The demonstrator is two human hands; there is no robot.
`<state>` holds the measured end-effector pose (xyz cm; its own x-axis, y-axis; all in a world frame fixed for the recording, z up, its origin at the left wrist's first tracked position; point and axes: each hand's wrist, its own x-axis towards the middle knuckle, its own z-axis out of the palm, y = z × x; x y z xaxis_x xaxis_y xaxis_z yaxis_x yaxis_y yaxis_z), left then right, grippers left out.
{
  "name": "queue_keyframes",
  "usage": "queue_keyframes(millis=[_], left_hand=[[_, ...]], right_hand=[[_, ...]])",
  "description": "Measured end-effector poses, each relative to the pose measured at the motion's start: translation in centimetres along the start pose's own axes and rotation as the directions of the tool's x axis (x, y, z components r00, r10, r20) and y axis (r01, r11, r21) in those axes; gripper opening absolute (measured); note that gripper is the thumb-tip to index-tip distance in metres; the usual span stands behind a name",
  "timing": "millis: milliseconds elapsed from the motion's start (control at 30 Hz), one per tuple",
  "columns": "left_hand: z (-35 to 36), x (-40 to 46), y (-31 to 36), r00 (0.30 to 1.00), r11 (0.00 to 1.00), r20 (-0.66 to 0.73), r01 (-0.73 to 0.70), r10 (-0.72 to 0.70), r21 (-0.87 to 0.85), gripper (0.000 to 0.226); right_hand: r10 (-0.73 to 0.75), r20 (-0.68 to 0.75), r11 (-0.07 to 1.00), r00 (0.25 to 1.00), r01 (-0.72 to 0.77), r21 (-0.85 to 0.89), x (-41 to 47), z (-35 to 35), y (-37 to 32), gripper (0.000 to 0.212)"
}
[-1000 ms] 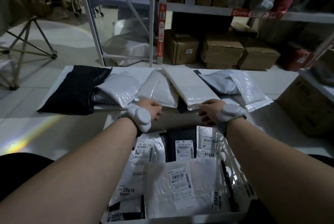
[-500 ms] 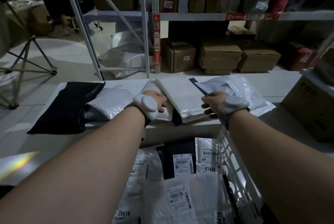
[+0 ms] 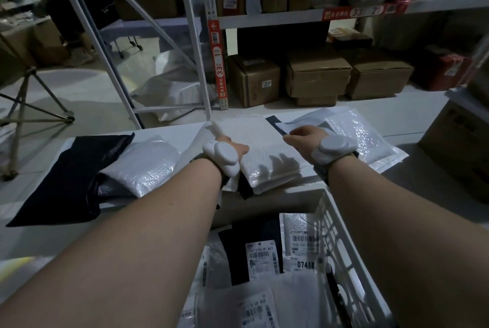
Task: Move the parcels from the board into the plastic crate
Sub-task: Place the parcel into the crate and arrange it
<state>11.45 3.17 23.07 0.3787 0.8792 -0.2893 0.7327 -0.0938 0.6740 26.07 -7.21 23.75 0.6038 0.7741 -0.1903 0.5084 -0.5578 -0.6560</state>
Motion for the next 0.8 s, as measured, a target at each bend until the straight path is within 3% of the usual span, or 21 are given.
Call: queue_keyframes(millis=[133,333,500,700,800], left_hand=[[0.6,1.2,-0.2,0.998,0.998,-0.033,0.053,-0.055,-0.047,0.055],[1.4,2.3,-0.8,0.989,0.986,0.029,0.144,-0.142,-0.083,0.057],[2.3,1.8,-0.8,0.963,0.965,0.164,0.235,-0.214,-0.117,0.033],[2.4,2.4,-1.1,0.965,0.92,0.192,0.234,-0.18,-0.313,0.062],[2.7,4.5,-1.9,0.987,0.859,0.135,0.141,-0.085,-0.492,0.072]], right_hand=[[0.015,0.065,1.0,0.998,-0.015,-0.007,1.0,0.1,-0.1,0.043],[0.091,0.144,0.966,0.985,-0.052,-0.253,3.3,1.4,0.3,0.048],[0.125,0.148,0.908,0.981,-0.053,-0.416,3.3,2.1,1.1,0.048],[0.131,0.145,0.922,0.981,-0.067,-0.381,3.6,2.2,1.1,0.052],[0.152,0.147,0.937,0.977,-0.095,-0.337,4.5,2.7,1.5,0.055]])
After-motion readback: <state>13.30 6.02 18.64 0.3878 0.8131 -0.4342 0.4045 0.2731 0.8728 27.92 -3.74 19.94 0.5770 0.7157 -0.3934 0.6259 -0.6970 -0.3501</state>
